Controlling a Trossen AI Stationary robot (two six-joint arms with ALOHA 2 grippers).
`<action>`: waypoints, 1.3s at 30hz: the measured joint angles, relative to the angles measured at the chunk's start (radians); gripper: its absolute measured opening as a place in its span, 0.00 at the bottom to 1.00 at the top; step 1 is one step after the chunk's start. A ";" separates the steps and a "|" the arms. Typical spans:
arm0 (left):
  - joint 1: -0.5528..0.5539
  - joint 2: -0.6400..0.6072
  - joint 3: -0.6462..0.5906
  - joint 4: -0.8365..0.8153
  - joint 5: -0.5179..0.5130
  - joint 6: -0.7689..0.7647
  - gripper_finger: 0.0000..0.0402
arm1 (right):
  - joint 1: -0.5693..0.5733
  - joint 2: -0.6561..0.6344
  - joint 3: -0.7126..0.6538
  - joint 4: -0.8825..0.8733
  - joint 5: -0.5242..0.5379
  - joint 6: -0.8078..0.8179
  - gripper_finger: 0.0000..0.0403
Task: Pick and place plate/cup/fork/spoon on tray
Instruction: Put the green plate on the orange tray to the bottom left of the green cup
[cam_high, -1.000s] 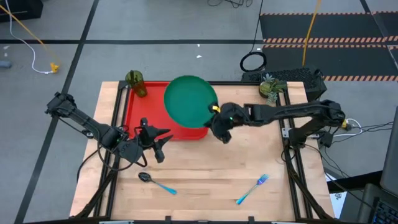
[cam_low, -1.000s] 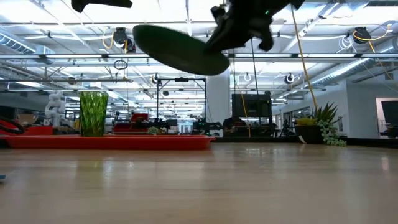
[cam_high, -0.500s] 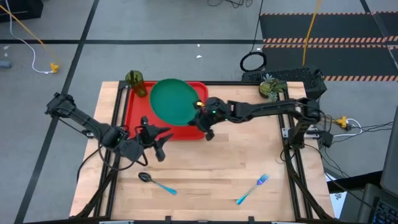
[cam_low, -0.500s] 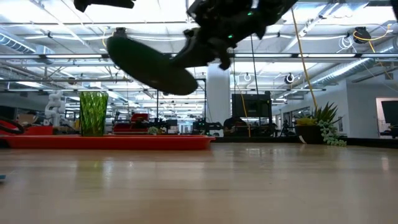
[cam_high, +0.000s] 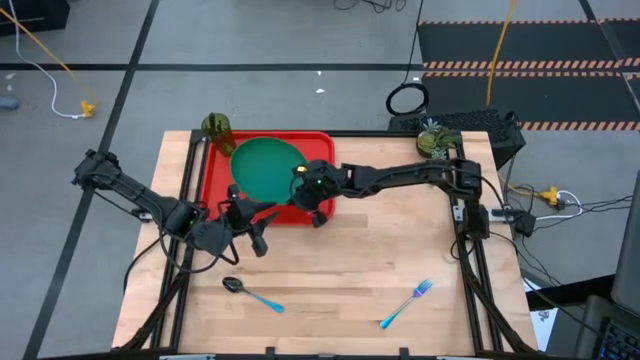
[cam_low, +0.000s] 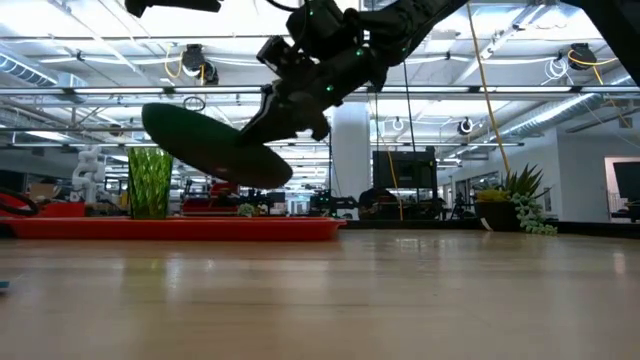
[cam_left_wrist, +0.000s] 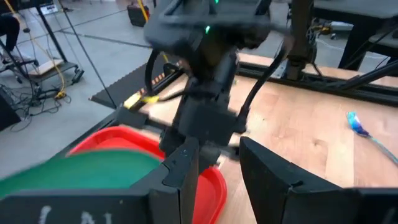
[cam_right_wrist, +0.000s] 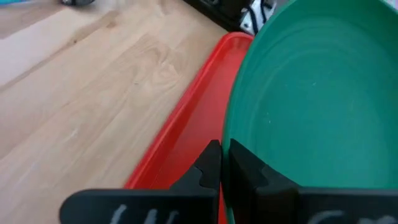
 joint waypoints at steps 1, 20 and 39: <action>0.000 0.000 0.000 0.012 0.000 0.010 0.30 | 0.000 0.008 0.001 0.014 -0.001 0.001 0.00; 0.000 0.000 0.000 0.062 0.000 0.052 0.30 | -0.012 0.161 0.001 0.183 -0.011 0.023 0.00; 0.000 0.000 0.000 0.070 0.000 0.068 0.30 | -0.024 0.231 0.001 0.309 -0.010 -0.010 0.02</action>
